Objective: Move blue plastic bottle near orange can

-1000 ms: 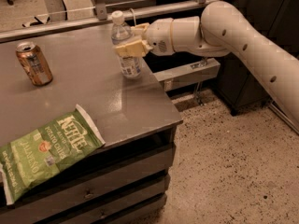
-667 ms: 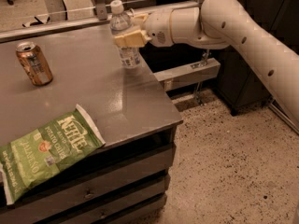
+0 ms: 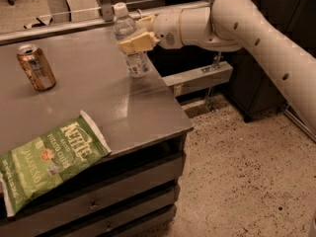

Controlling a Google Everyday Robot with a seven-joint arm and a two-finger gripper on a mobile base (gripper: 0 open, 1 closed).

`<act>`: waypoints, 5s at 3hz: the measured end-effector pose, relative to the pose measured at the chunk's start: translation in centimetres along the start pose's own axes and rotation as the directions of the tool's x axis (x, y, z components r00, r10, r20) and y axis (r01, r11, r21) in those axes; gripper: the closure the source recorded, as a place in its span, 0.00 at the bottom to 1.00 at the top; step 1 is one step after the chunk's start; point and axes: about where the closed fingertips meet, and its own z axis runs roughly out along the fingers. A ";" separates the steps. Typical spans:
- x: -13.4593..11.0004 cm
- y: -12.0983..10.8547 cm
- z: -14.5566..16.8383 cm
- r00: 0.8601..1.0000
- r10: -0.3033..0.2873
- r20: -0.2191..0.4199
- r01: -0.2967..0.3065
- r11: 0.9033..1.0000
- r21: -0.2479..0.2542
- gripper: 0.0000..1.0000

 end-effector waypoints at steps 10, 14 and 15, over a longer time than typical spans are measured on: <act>-1.6 5.5 18.1 0.979 0.143 0.147 -0.097 0.955 -0.280 0.36; -0.2 4.9 13.6 0.985 0.117 0.126 -0.085 0.967 -0.238 0.00; 0.2 3.2 7.1 0.990 0.093 0.107 -0.075 0.984 -0.161 0.00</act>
Offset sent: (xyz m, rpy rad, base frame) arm 0.0281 0.1063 0.0413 0.1795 -0.0789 0.1501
